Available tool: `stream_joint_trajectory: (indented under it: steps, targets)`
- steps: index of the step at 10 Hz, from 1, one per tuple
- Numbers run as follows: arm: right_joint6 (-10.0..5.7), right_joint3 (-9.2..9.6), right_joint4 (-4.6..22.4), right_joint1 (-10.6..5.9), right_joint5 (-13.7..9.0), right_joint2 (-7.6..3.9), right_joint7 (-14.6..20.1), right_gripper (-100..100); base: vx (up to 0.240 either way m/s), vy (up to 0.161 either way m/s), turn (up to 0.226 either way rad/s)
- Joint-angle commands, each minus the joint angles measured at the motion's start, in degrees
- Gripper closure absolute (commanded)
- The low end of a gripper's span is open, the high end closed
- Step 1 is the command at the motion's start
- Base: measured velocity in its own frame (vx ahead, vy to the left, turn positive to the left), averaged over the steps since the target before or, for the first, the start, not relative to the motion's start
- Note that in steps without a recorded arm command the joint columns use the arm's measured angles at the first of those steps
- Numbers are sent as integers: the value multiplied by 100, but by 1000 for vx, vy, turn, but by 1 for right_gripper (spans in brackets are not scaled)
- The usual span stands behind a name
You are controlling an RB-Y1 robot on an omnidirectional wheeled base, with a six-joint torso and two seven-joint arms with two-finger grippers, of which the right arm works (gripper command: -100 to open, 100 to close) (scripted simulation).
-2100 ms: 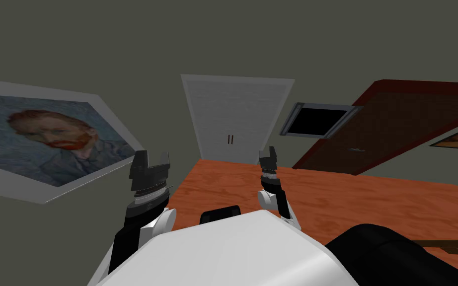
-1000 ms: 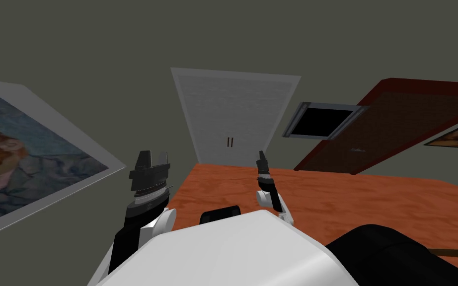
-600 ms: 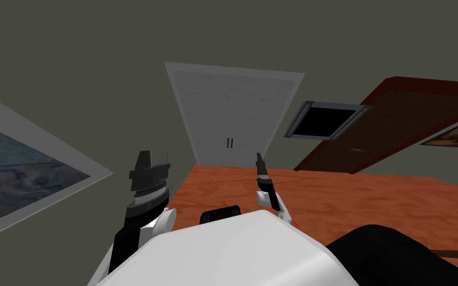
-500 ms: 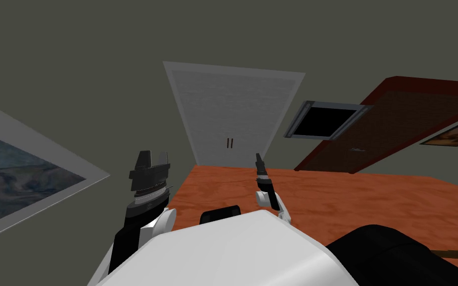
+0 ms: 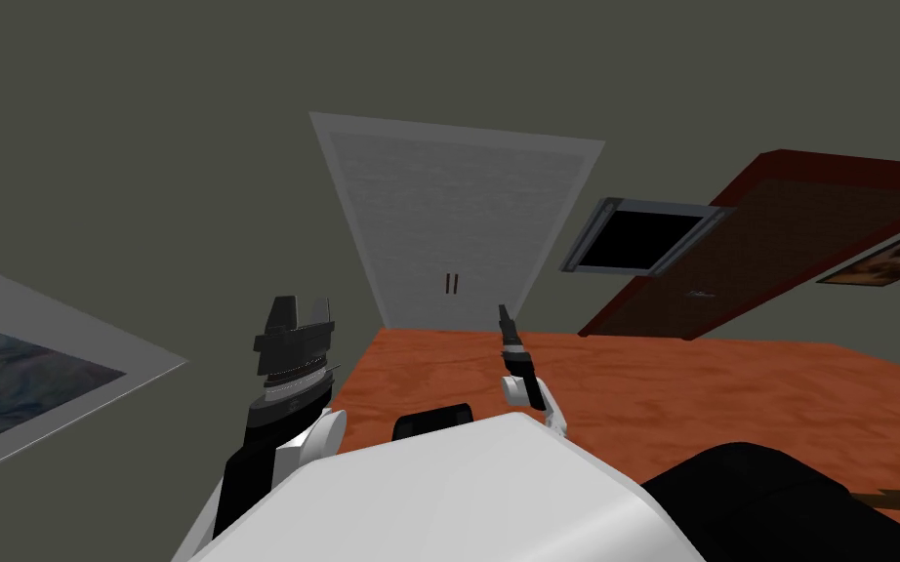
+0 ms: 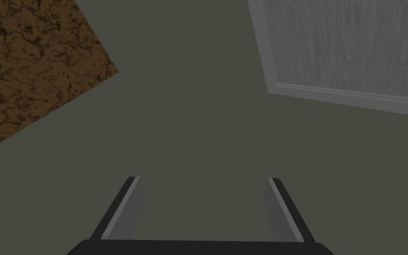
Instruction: Pull the door open
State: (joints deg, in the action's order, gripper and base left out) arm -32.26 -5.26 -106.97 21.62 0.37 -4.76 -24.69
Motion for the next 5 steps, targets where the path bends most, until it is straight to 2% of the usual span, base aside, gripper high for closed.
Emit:
stream_joint_trajectory:
  steps: [1,2,5]
  targets:
    - [-51,-25,183,-46,51,-26,-141,-100,87,19,-37]
    - [-104,-52,409,-110,117,-49,-309,-100,117,33,-51]
    - [-188,-93,764,-212,222,-78,-574,-100,119,35,-41]
